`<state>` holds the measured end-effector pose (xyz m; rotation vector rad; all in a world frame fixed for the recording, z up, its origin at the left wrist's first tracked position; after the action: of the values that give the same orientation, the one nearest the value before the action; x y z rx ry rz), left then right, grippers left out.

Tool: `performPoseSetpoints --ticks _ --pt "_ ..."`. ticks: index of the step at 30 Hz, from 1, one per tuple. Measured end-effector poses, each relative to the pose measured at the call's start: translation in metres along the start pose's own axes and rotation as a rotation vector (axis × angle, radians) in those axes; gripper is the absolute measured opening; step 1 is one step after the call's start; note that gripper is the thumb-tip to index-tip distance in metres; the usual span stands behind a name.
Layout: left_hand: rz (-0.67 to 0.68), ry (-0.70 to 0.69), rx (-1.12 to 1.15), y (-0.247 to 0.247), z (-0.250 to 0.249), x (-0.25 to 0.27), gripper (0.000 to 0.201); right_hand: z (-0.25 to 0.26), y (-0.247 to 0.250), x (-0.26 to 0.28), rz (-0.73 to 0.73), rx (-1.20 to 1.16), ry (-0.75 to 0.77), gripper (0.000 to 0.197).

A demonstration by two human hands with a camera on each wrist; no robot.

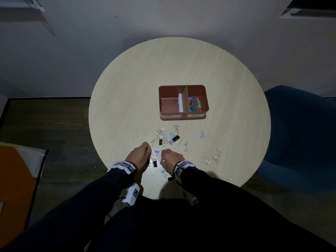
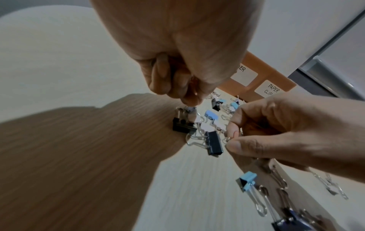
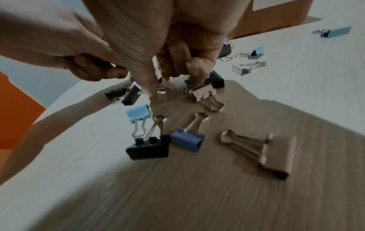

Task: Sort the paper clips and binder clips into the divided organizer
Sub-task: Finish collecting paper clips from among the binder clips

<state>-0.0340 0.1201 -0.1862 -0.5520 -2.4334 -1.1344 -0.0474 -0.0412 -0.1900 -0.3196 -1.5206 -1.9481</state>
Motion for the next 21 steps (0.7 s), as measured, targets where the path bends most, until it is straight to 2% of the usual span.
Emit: performPoseSetpoints --ticks 6,12,16,21 --pt "-0.005 0.024 0.038 0.01 -0.006 -0.001 0.017 -0.004 0.005 0.001 -0.034 -0.061 -0.021 0.025" --pt "-0.17 0.069 0.12 0.039 -0.019 -0.01 0.019 -0.016 0.022 0.005 -0.054 -0.393 -0.094 0.026" --pt "-0.184 -0.006 0.091 0.056 -0.039 -0.019 0.018 -0.029 0.034 0.008 -0.074 -0.615 -0.168 0.026" --pt "-0.202 -0.118 0.027 0.061 -0.085 -0.033 0.016 -0.05 0.057 0.008 -0.141 -0.76 -0.218 0.026"
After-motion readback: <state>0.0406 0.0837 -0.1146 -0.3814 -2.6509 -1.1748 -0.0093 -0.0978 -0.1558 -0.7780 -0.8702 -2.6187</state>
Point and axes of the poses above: each hand's wrist, its own x-axis away from the middle knuckle, its own y-axis out of the back of the hand, z = x × y, the point moved 3 cm from there along -x, towards the middle knuckle, and after that the axes turned 3 degrees about x, right-handed, at the moved point
